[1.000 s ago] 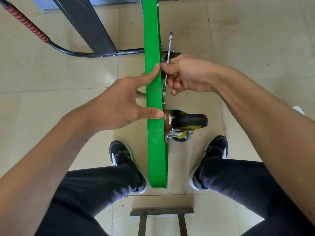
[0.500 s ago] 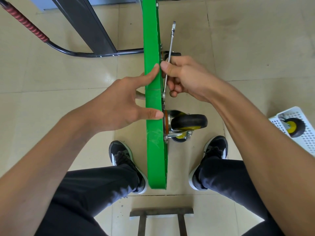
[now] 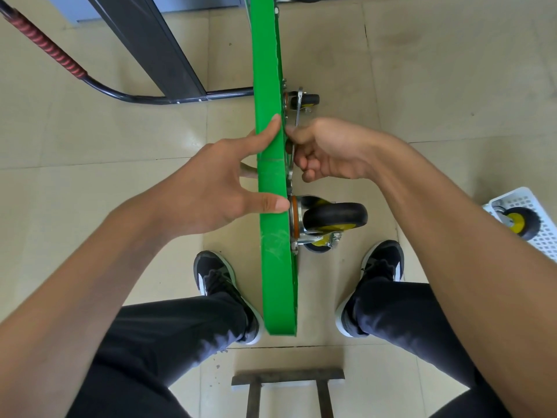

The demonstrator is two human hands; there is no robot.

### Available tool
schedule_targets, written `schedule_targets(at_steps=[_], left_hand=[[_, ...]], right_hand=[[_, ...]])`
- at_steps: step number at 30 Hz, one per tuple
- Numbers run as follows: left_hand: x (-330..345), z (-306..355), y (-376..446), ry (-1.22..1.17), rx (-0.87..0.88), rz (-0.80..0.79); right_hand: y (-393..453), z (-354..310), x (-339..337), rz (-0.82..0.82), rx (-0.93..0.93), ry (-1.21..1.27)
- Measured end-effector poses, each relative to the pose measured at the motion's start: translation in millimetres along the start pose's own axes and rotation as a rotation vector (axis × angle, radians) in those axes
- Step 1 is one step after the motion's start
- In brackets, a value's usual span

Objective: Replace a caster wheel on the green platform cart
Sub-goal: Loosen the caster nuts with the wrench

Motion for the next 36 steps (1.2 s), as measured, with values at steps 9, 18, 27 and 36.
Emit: schedule_targets(at_steps=[9,18,27,36], left_hand=[[0.0,0.6,-0.2,0.019,-0.004,0.001],[0.1,0.8,0.0,0.023,-0.011,0.000],[0.0,-0.8,-0.3,0.047,-0.020,-0.013],[0.1,-2.9,0.2,0.064,-0.031,-0.029]], right_hand=[[-14.0,2.4,2.2,0.028,-0.082,0.092],[-71.4,-33.0,0.2,0.322,-0.467,-0.271],[-122.4,-24.7,34.2,0.455,-0.791,-0.743],[-110.6,-21.0,-13.5,0.481,-0.577,-0.149]])
Point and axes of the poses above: each hand's wrist, its own y-axis towards the middle knuckle, its own x-axis out of the palm, z = x × y, the point moved 10 cm from there along y, towards the middle knuckle
